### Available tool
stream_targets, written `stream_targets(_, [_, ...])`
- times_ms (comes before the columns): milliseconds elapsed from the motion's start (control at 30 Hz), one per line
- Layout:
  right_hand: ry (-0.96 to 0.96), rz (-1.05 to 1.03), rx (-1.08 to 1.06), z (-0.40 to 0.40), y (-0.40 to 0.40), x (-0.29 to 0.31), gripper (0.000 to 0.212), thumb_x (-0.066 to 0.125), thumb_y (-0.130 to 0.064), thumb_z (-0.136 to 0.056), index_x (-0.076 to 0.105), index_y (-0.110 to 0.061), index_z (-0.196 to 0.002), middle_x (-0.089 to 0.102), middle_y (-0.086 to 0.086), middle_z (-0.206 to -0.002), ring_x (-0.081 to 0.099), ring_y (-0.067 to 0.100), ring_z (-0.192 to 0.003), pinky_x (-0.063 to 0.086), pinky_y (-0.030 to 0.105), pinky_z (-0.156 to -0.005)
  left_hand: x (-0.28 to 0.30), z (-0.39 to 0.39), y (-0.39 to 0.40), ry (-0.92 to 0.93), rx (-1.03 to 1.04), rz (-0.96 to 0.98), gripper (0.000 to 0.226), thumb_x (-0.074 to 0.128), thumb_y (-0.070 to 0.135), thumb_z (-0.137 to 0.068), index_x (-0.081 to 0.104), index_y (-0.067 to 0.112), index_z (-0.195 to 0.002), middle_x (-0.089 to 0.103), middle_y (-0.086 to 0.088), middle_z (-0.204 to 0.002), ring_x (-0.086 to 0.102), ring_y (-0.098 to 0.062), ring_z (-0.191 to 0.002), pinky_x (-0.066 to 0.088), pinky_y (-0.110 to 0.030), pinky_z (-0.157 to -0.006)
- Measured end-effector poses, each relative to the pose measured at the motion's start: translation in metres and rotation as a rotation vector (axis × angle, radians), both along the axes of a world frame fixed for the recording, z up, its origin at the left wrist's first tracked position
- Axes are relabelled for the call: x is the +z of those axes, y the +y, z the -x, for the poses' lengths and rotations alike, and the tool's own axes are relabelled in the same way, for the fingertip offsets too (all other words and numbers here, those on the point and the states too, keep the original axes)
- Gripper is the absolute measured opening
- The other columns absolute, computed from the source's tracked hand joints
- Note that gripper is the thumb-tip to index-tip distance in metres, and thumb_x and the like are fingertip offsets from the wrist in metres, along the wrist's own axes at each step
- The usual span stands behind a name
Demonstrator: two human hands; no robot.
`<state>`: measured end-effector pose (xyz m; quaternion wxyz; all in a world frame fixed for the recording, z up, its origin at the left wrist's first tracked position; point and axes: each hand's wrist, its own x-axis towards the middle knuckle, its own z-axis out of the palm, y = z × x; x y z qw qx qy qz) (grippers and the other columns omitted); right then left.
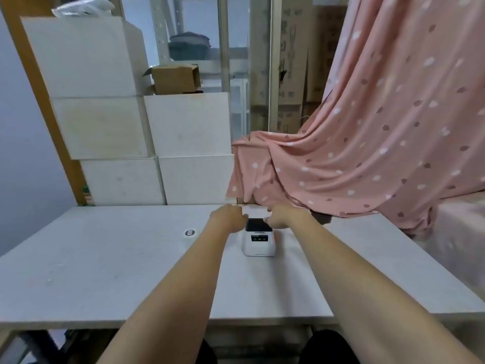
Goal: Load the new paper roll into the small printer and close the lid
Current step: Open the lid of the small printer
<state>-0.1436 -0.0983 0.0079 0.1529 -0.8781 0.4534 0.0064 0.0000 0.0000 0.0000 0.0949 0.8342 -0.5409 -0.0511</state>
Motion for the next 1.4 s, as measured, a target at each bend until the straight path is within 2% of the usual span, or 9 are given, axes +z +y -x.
stream_targets(133, [-0.059, -0.063, 0.015, -0.007, -0.010, -0.024, 0.054, 0.044, -0.035, -0.102, 0.038, -0.021, -0.155, 0.038, 0.006, -0.160, 0.039, 0.028, -0.143, 0.035, 0.037, -0.113, -0.033, -0.001, -0.002, 0.168, 0.027, -0.043, 0.049, 0.036, 0.040, -0.103, 0.053, 0.007, -0.135, 0.057, -0.015, -0.136, 0.054, -0.031, -0.122, 0.045, -0.038, -0.095])
stream_targets(300, [-0.189, -0.130, -0.024, -0.006, -0.024, -0.045, 0.047, 0.043, -0.033, -0.103, 0.049, -0.020, -0.148, 0.050, 0.007, -0.151, 0.047, 0.029, -0.134, 0.039, 0.035, -0.107, -0.057, 0.006, -0.010, 0.472, 0.095, 0.107, 0.031, 0.051, 0.035, -0.098, 0.062, 0.007, -0.105, 0.066, -0.010, -0.100, 0.055, -0.024, -0.088, 0.042, -0.030, -0.072])
stream_targets(500, [-0.439, -0.188, -0.095, -0.002, -0.033, -0.066, 0.032, 0.055, -0.035, -0.097, 0.066, -0.019, -0.123, 0.067, 0.003, -0.122, 0.059, 0.024, -0.112, 0.044, 0.032, -0.089, -0.063, 0.006, -0.012, 0.674, 0.121, 0.241, 0.036, 0.058, 0.030, -0.098, 0.061, 0.008, -0.126, 0.067, -0.007, -0.117, 0.055, -0.021, -0.099, 0.041, -0.027, -0.082])
stream_targets(700, [-0.571, -0.305, -0.176, 0.001, -0.043, -0.070, 0.031, 0.072, -0.035, -0.087, 0.073, -0.018, -0.112, 0.073, 0.001, -0.110, 0.066, 0.022, -0.107, 0.051, 0.039, -0.099, -0.069, -0.001, -0.012, 0.794, 0.133, 0.268, 0.046, 0.064, 0.034, -0.094, 0.059, 0.010, -0.133, 0.072, -0.002, -0.117, 0.062, -0.022, -0.113, 0.049, -0.036, -0.098])
stream_targets(767, [-0.584, -0.322, -0.201, 0.000, -0.044, -0.069, 0.030, 0.074, -0.035, -0.084, 0.073, -0.018, -0.109, 0.072, 0.001, -0.108, 0.066, 0.022, -0.104, 0.052, 0.037, -0.096, -0.070, -0.003, -0.012, 0.815, 0.121, 0.279, 0.047, 0.065, 0.034, -0.093, 0.058, 0.010, -0.134, 0.073, -0.001, -0.114, 0.064, -0.022, -0.111, 0.050, -0.040, -0.101])
stream_targets(900, [-0.601, -0.334, -0.220, 0.001, -0.038, -0.064, 0.017, 0.070, -0.029, -0.086, 0.075, -0.015, -0.094, 0.073, 0.003, -0.095, 0.063, 0.021, -0.088, 0.050, 0.036, -0.082, -0.071, 0.000, -0.008, 0.770, 0.127, 0.321, 0.050, 0.063, 0.037, -0.094, 0.055, 0.012, -0.137, 0.065, -0.004, -0.127, 0.059, -0.021, -0.117, 0.047, -0.030, -0.093])
stream_targets(1067, [-0.648, -0.355, -0.270, 0.000, -0.028, -0.066, 0.018, 0.066, -0.027, -0.083, 0.071, -0.010, -0.077, 0.064, 0.003, -0.074, 0.057, 0.020, -0.073, 0.046, 0.035, -0.071, -0.078, 0.013, 0.005, 0.725, 0.109, 0.324, 0.092, 0.079, 0.051, -0.075, 0.035, 0.019, -0.150, 0.052, -0.002, -0.138, 0.054, -0.019, -0.124, 0.045, -0.027, -0.090])
stream_targets(1233, [-0.720, -0.358, -0.345, 0.001, -0.019, -0.072, 0.046, 0.068, -0.029, -0.084, 0.063, -0.015, -0.128, 0.067, 0.004, -0.121, 0.062, 0.024, -0.113, 0.050, 0.040, -0.102, -0.090, 0.027, 0.012, 0.597, 0.080, 0.319, 0.108, 0.085, 0.043, -0.068, 0.024, 0.010, -0.152, 0.044, -0.005, -0.142, 0.045, -0.021, -0.131, 0.039, -0.027, -0.097])
stream_targets(1400, [-0.780, -0.250, -0.424, 0.006, -0.002, -0.075, 0.033, 0.064, -0.023, -0.091, 0.068, -0.009, -0.121, 0.068, 0.006, -0.114, 0.060, 0.024, -0.110, 0.041, 0.025, -0.084, -0.094, 0.033, 0.015, 0.583, 0.099, 0.344, 0.094, 0.085, 0.053, -0.055, 0.045, 0.013, -0.130, 0.052, -0.001, -0.120, 0.054, -0.018, -0.113, 0.051, -0.037, -0.093])
